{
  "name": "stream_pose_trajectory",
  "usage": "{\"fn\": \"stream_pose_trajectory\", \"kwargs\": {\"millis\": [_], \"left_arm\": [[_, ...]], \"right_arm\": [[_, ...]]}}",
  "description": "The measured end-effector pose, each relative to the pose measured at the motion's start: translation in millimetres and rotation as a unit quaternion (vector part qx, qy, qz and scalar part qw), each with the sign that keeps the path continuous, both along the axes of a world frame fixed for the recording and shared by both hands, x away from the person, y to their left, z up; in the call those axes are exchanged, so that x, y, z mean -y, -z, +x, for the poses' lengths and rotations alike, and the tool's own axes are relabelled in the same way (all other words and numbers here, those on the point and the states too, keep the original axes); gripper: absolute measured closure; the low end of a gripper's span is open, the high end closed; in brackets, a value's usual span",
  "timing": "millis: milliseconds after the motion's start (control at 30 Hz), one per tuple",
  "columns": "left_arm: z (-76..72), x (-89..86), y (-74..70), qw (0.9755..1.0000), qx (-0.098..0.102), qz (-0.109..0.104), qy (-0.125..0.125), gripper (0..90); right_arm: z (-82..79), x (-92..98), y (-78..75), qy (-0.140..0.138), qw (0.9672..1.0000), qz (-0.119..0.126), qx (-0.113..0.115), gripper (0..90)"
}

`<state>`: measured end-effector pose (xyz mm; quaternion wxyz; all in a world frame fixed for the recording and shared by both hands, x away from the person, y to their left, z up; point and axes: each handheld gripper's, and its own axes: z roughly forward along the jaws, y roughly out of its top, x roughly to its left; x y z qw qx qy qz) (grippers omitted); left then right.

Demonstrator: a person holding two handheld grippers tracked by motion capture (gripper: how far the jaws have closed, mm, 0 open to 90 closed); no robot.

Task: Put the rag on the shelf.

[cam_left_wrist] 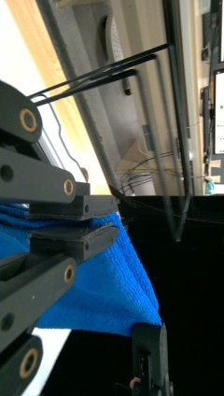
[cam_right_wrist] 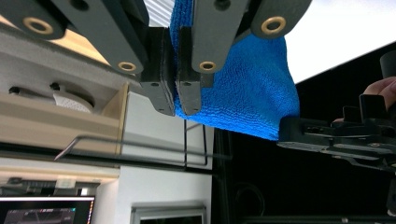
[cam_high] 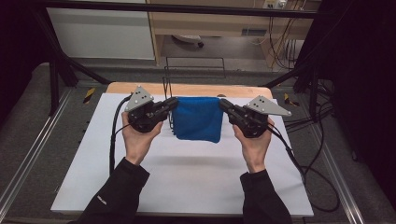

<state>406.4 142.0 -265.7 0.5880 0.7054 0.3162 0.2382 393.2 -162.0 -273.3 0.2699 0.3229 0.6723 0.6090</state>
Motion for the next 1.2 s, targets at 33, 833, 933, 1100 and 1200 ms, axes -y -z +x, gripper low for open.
{"fn": "stream_pose_trajectory", "kwargs": {"millis": [33, 833, 933, 1100, 1200], "left_arm": [[0.5, 0.2, -2.6, 1.0000, 0.003, -0.002, 0.000, 84.1], [30.3, -3.7, -55.9, 0.9980, 0.048, -0.037, -0.020, 84.1], [34.6, -4.1, -62.2, 0.9977, 0.051, -0.038, -0.024, 84.1], [37.7, -3.1, -70.7, 0.9970, 0.060, -0.042, -0.024, 84.1], [39.8, -2.5, -77.1, 0.9964, 0.069, -0.039, -0.029, 84.1]], "right_arm": [[0.7, 0.4, -2.2, 0.001, 1.0000, 0.003, 0.001, 86.8], [30.8, -6.6, -57.4, 0.016, 0.9981, 0.010, 0.058, 86.8], [34.5, -7.9, -62.9, 0.018, 0.9979, 0.010, 0.062, 86.9], [39.5, -8.9, -73.5, 0.022, 0.9973, 0.011, 0.069, 86.9], [43.4, -8.6, -79.6, 0.024, 0.9970, 0.015, 0.072, 86.9]]}}
